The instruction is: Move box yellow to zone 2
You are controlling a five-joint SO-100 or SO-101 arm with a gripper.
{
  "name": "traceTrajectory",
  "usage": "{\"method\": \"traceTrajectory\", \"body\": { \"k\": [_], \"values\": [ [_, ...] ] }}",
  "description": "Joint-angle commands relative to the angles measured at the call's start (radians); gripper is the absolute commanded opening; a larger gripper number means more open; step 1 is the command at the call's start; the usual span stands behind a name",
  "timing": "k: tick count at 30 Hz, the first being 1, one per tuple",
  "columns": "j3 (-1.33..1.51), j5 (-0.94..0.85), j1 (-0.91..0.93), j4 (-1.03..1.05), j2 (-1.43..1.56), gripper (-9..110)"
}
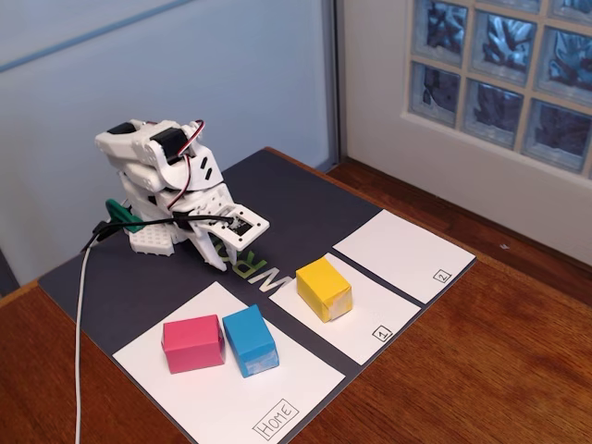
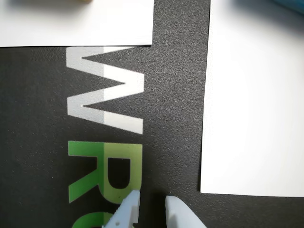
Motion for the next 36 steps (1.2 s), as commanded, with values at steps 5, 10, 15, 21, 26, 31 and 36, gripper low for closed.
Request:
{"method": "traceTrajectory", "body": {
  "k": [5,10,15,21,26,31,36],
  "values": [
    [-0.003,-0.003,0.012,0.061,0.051,7],
    [-0.003,-0.011,0.031,0.061,0.051,7],
    [-0.003,-0.011,0.044,0.061,0.051,7],
    [-0.055,-0.026,0.038,0.063,0.051,3],
    [-0.14,0.035,0.008,-0.023,0.009,2],
    [-0.359,0.054,0.006,-0.13,-0.382,2],
    [-0.667,0.089,-0.009,-0.143,-0.739,0]
  ]
}}
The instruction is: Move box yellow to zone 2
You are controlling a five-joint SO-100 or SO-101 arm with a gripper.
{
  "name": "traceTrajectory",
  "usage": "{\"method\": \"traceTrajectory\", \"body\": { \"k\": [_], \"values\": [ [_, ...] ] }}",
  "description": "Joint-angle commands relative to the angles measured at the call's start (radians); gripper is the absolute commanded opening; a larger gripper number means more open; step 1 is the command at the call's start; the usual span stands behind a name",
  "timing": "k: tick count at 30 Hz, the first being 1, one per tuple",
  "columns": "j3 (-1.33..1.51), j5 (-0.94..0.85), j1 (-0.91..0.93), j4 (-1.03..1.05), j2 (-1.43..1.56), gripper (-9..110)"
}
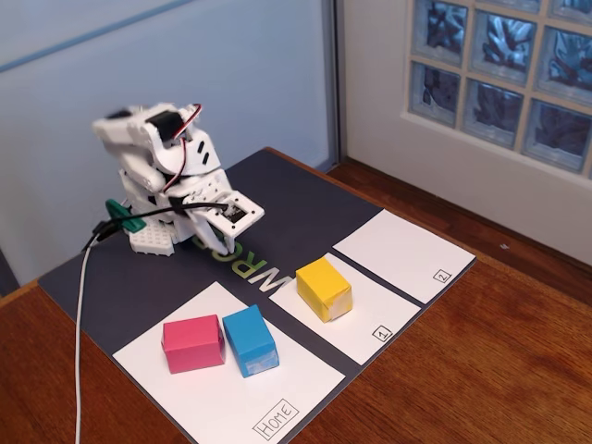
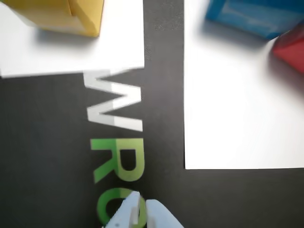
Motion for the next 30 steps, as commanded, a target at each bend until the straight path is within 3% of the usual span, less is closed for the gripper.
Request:
{"method": "traceTrajectory", "body": {
  "k": [1,14,27,30],
  "values": [
    [-0.314,0.044,-0.028,-0.017,-0.319,0],
    [-1.296,0.422,-0.207,0.196,-1.1,-1],
    [-1.382,0.477,-0.291,0.204,-1.302,0],
    [-1.385,0.446,-0.296,0.202,-1.318,7]
  ]
}}
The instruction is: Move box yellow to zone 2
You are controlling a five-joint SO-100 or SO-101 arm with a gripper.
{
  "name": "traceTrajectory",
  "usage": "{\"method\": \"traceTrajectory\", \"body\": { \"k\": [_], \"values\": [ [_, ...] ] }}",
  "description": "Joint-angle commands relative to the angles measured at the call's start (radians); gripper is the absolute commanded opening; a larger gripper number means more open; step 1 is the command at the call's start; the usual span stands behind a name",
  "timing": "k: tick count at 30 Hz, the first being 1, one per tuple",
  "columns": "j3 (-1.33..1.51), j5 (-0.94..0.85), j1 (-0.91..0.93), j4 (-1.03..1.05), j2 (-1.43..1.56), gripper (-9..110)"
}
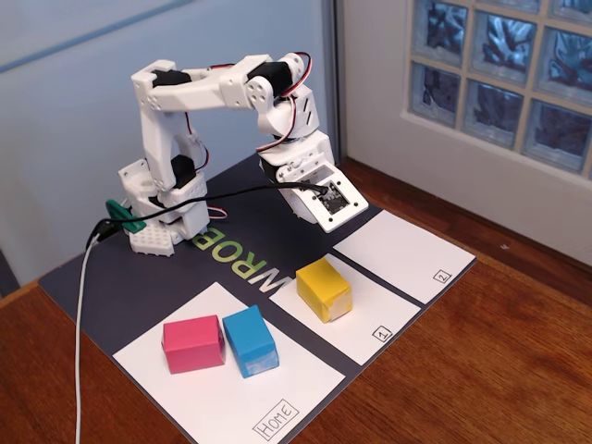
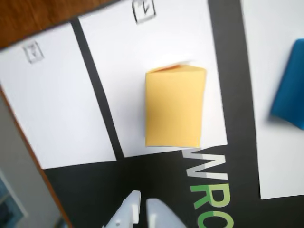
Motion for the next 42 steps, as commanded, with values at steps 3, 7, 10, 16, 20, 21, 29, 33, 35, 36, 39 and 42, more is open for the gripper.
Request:
{"method": "traceTrajectory", "body": {
  "k": [3,7,10,16,20,21,29,33,35,36,39,42],
  "values": [
    [-0.044,-0.087,-0.011,-0.011,-0.005,19],
    [-0.044,-0.13,-0.002,-0.064,-0.012,32],
    [-0.041,-0.149,0.002,-0.095,-0.02,35],
    [-0.028,-0.16,0.009,-0.109,-0.044,34],
    [-0.014,-0.141,0.009,-0.132,-0.072,31],
    [-0.009,-0.137,0.009,-0.141,-0.081,30],
    [0.106,-0.123,0.023,-0.276,-0.138,29],
    [0.175,-0.121,0.021,-0.325,-0.149,28],
    [0.195,-0.114,0.02,-0.336,-0.156,28],
    [0.201,-0.112,0.018,-0.341,-0.16,27],
    [0.221,-0.11,0.017,-0.368,-0.172,27],
    [0.233,-0.11,0.017,-0.4,-0.186,27]
  ]
}}
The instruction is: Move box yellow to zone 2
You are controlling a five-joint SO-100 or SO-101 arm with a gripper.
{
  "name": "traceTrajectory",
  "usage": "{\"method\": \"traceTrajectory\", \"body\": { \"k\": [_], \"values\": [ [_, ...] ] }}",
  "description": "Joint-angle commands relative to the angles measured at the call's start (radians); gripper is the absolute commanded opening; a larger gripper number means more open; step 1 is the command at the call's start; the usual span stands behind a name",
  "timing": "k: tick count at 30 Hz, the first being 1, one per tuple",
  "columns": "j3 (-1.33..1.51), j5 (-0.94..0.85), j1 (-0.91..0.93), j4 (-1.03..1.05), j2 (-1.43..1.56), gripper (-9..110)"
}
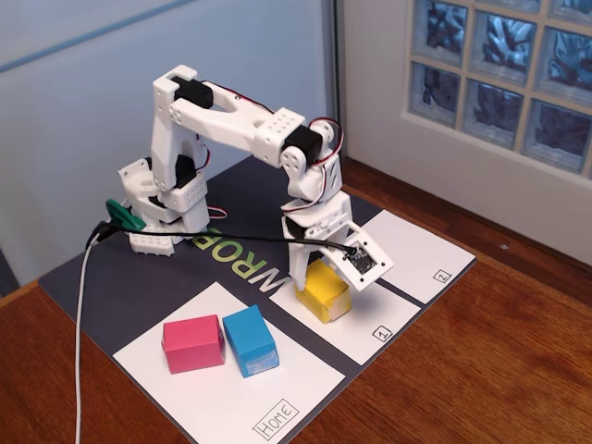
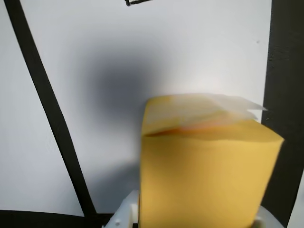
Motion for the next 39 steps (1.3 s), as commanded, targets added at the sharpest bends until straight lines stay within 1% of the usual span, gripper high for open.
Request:
{"method": "traceTrajectory", "body": {
  "k": [1,14,34,36,39],
  "values": [
    [0.002,0.003,0.002,-0.029,-0.002,27],
    [0.074,0.003,0.0,-0.129,-0.04,24],
    [0.089,0.02,0.012,-0.152,-0.086,21],
    [0.091,0.023,0.012,-0.152,-0.087,16],
    [0.092,0.008,0.012,-0.143,-0.087,0]
  ]
}}
